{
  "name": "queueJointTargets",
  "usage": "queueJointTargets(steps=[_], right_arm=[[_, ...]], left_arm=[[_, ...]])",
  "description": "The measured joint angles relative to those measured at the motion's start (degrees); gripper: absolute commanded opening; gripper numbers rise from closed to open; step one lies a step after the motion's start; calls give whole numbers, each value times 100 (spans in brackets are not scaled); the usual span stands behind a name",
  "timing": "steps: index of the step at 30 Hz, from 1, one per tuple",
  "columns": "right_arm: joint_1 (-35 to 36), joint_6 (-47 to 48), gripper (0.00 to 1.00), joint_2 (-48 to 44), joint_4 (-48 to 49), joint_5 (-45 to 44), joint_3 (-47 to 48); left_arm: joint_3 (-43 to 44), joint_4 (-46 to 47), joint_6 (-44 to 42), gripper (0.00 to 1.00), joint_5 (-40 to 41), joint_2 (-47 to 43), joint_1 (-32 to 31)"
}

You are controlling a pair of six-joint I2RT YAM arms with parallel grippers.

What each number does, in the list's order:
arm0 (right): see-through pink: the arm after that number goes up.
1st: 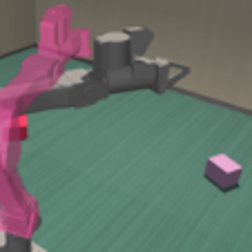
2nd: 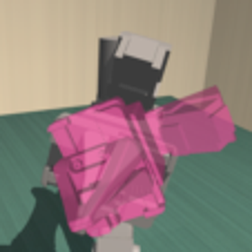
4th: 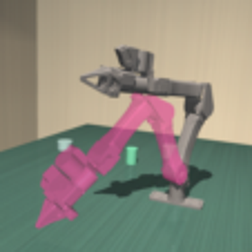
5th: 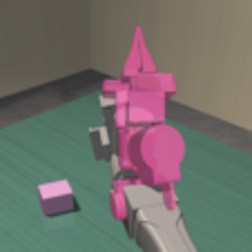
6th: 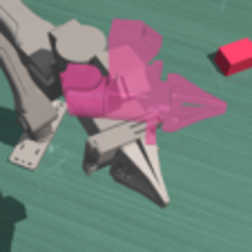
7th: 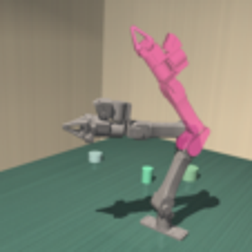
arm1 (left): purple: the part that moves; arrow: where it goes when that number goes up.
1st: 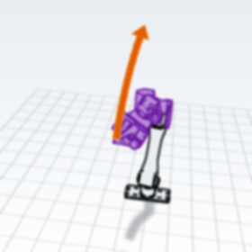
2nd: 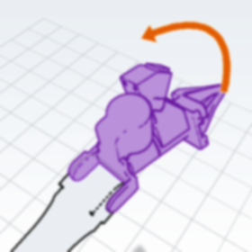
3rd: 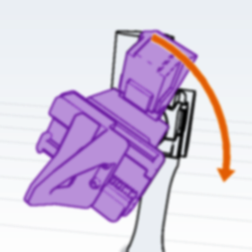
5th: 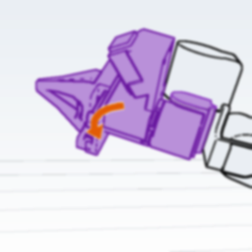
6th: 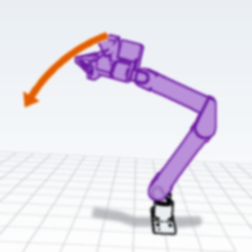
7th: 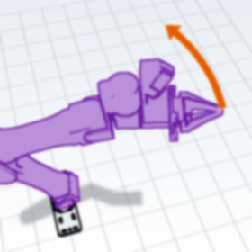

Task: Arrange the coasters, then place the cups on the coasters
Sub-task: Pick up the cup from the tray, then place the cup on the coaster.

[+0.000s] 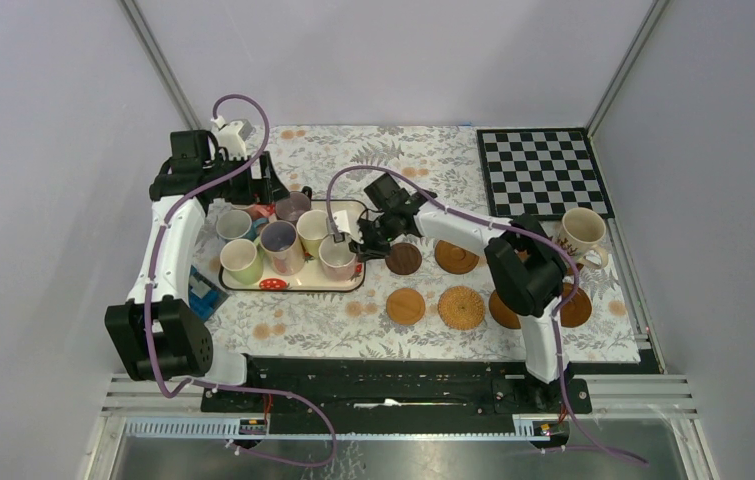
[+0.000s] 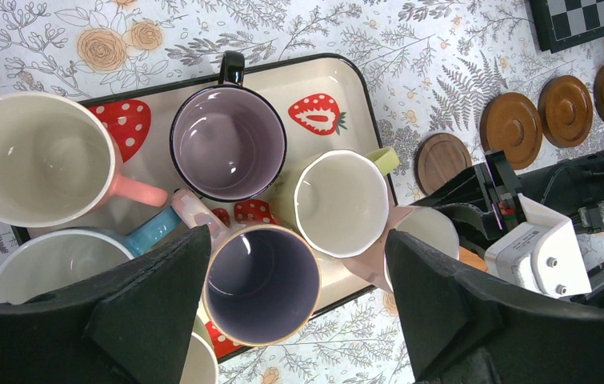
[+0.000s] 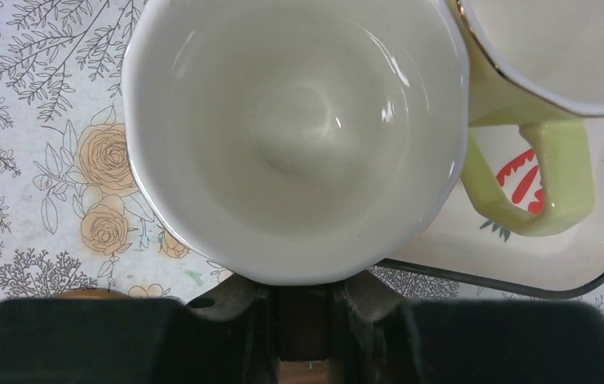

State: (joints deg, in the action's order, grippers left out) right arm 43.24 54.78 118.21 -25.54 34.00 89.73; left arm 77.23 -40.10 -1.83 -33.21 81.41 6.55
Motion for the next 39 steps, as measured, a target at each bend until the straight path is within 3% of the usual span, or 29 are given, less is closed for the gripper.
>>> queueJointTargets(steps=[6, 10, 15, 27, 39], right_arm=[[-4, -417, 0, -293, 470, -66, -498], [-52, -868, 0, -367, 476, -164, -540], [-310, -1493, 0, -673, 529, -208, -636], [-1416, -2802, 0, -2966, 662, -946, -2044], [-2599, -3713, 0, -4629, 175, -1862, -3233]], left_arm=[[-2, 98, 2, 88, -35, 2, 2], [-2, 127, 22, 99, -98, 2, 2], [-2, 179, 31, 99, -133, 2, 2], [0, 393, -11, 99, -219, 103, -22], [79, 492, -122, 99, -216, 483, -461]])
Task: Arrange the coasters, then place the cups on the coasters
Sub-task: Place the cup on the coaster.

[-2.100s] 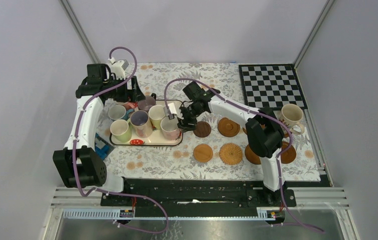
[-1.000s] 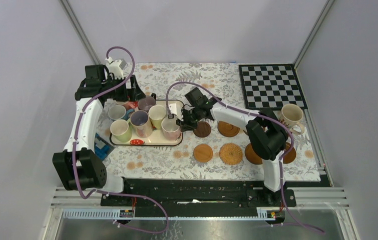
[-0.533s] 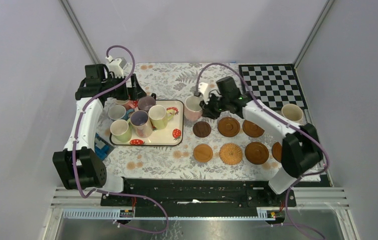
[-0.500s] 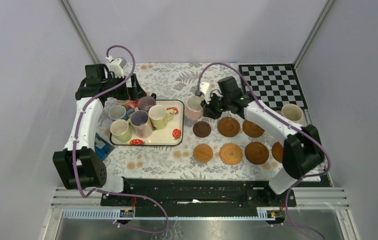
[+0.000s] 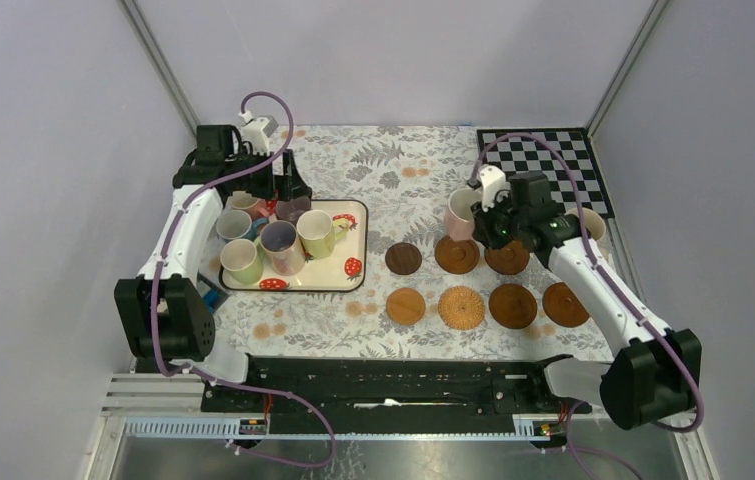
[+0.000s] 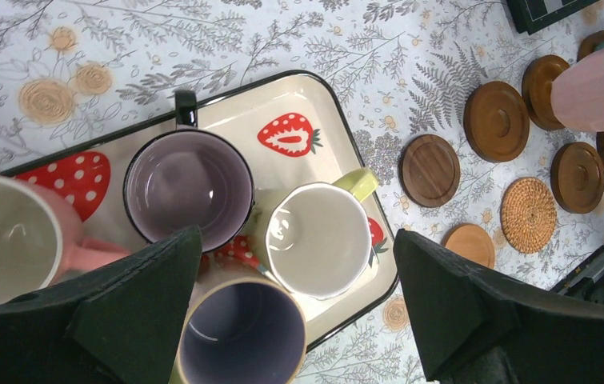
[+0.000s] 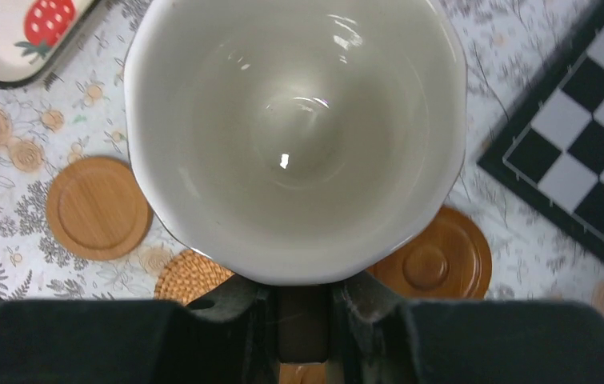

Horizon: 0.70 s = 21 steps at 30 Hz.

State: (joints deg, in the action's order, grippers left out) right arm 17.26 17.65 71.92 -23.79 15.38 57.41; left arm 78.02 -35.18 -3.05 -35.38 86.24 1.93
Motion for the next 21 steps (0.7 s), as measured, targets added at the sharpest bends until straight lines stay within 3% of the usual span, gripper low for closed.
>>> queueJointTargets(steps=[11, 21], right_arm=[[-1158, 181, 0, -704, -588, -142, -555], [-1639, 345, 0, -916, -507, -428, -1241]], left_arm=[[114, 254, 7, 99, 0, 289, -238], [271, 367, 42, 99, -7, 492, -420]])
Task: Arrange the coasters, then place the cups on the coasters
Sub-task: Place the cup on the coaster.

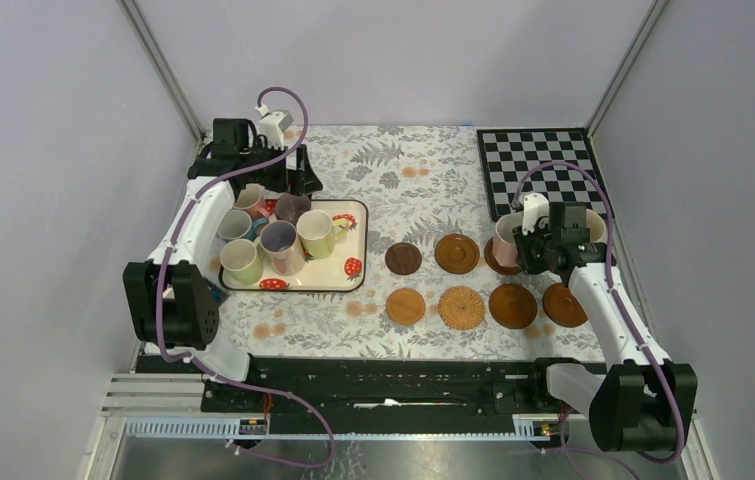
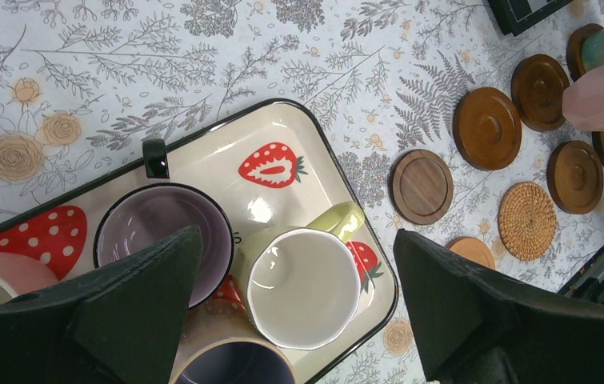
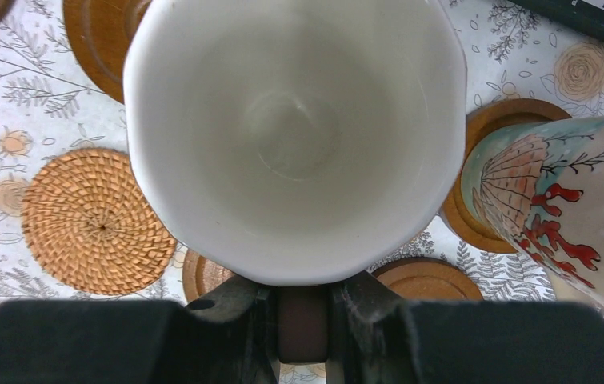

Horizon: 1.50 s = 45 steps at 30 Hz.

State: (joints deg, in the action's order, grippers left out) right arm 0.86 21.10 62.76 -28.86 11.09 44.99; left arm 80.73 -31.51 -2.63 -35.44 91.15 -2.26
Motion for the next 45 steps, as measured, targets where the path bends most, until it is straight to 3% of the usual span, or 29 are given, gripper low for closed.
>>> queueJointTargets(steps=[33, 45], right_arm=[[-282, -341, 0, 675, 1342, -111, -575], [-286, -343, 21, 634, 1475, -111, -667]], left_arm=[[216, 35, 76, 99, -4, 85, -55], [216, 35, 74, 99, -2, 85, -55]])
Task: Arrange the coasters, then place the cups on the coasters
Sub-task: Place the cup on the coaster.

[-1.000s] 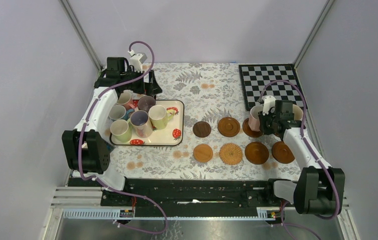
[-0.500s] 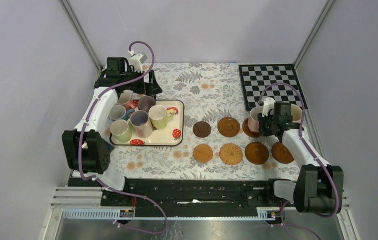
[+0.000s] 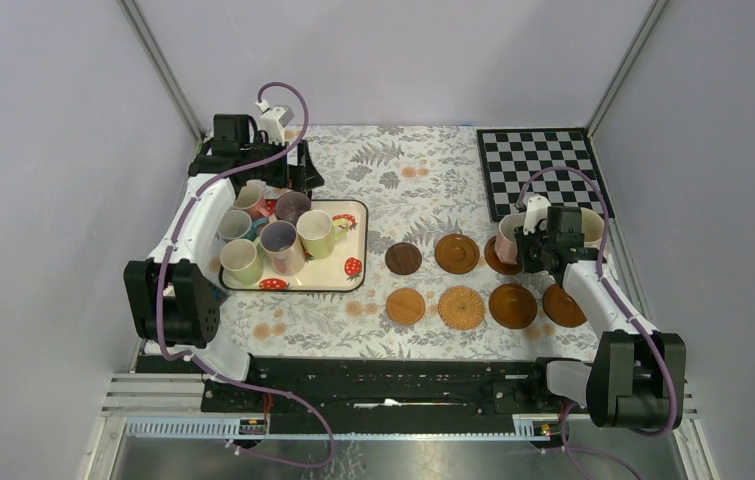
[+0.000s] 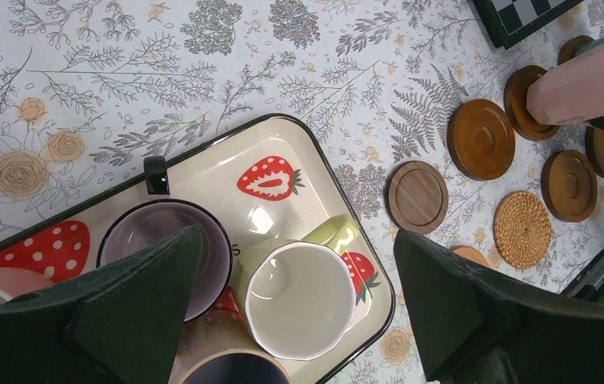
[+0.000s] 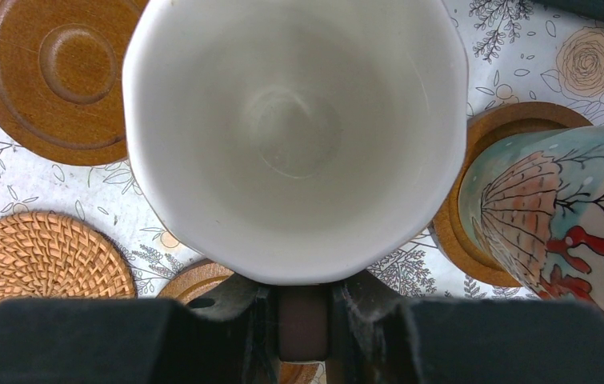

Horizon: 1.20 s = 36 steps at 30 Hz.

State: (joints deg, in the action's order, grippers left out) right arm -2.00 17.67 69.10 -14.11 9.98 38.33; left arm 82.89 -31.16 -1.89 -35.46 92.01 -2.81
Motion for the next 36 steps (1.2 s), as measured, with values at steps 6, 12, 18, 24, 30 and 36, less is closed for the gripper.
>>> queueJointTargets(steps=[6, 12, 18, 24, 30, 36], right_arm=[[0, 2, 33, -28, 35, -2, -39], [-4, 2, 39, -122, 13, -4, -70], [-4, 7, 51, -210, -79, -2, -70], [-4, 57, 52, -306, -256, 0, -70], [-4, 264, 52, -393, -535, 13, -70], [-33, 492, 53, -413, -787, 13, -55]], left_arm=[[0, 0, 0, 99, 0, 0, 0], [-2, 0, 2, 99, 2, 0, 0], [-2, 4, 2, 99, 2, 0, 0], [-2, 4, 2, 99, 0, 0, 0], [-2, 9, 2, 99, 0, 0, 0], [-4, 79, 4, 99, -2, 0, 0]])
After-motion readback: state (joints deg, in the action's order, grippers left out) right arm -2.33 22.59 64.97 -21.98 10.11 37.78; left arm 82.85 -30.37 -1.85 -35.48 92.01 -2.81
